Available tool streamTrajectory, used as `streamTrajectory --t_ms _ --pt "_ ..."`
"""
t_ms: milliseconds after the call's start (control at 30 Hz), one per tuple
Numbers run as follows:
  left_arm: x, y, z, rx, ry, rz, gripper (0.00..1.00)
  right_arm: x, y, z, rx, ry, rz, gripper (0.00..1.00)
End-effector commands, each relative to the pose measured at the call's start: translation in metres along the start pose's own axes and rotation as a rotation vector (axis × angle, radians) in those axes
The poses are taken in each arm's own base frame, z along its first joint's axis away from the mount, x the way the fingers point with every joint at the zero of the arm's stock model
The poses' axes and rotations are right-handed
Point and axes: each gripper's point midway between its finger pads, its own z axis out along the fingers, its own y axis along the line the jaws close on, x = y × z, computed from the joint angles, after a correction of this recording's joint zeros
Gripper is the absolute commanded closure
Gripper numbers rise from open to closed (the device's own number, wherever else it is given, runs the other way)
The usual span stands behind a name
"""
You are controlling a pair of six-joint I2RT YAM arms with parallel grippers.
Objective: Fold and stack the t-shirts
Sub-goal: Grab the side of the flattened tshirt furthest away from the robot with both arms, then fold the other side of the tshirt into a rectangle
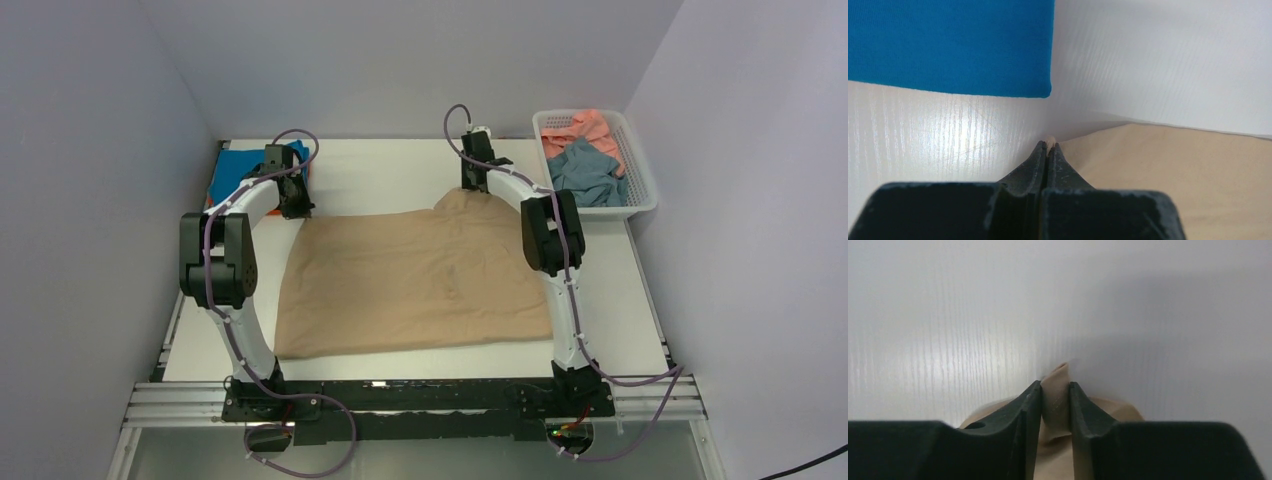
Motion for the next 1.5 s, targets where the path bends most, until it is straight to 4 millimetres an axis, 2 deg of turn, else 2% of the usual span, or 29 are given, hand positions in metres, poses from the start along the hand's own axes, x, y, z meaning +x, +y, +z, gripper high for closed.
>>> streamTrajectory --t_ms 0,67,100,167,233,300,367,500,767,833,1133,1333,1467 --pt "-0.015 -0.004 -0.020 0.009 -0.055 0.031 1.00 0.007 -0.019 -0.015 0.065 0.013 0.001 0.82" --pt "-0.018 -0.006 -0.020 0.018 -0.057 0.037 1.00 -0.004 -0.016 -0.017 0.052 -0.025 -0.006 0.97" --pt "-0.019 -0.008 -0.020 0.024 -0.059 0.041 1.00 -0.011 -0.016 -0.018 0.050 -0.045 -0.008 1.00" --pt "-0.024 -0.009 -0.022 0.028 -0.067 0.052 1.00 -0.028 -0.015 -0.023 0.044 -0.093 -0.015 1.00" --pt "-0.027 -0.009 -0.027 0.025 -0.080 0.062 1.00 -0.048 -0.013 -0.037 0.023 -0.146 -0.020 1.00" --pt "-0.024 -0.008 -0.032 0.028 -0.085 0.069 1.00 -0.060 -0.007 -0.053 -0.023 -0.185 -0.028 1.00" --pt "-0.021 -0.009 -0.038 0.043 -0.095 0.076 1.00 -0.061 -0.001 -0.069 -0.079 -0.202 -0.036 1.00" --pt "-0.011 -0.012 -0.047 0.077 -0.114 0.085 1.00 -0.045 0.000 -0.099 -0.132 -0.194 -0.027 1.00" --pt "0.016 -0.018 -0.069 0.127 -0.155 0.097 1.00 -0.021 -0.004 -0.179 -0.219 -0.223 -0.011 1.00" --pt "0.021 -0.018 -0.077 0.128 -0.173 0.098 1.00 -0.012 -0.006 -0.193 -0.226 -0.221 -0.013 1.00" --pt "0.065 0.000 -0.100 0.086 -0.201 0.054 1.00 0.041 -0.019 -0.246 -0.240 -0.184 0.017 1.00" --pt "0.089 0.005 -0.112 0.107 -0.227 -0.012 1.00 0.059 -0.030 -0.282 -0.247 -0.211 0.043 1.00" --pt "0.106 0.013 -0.114 0.094 -0.233 -0.046 1.00 0.070 -0.029 -0.291 -0.275 -0.199 0.054 1.00"
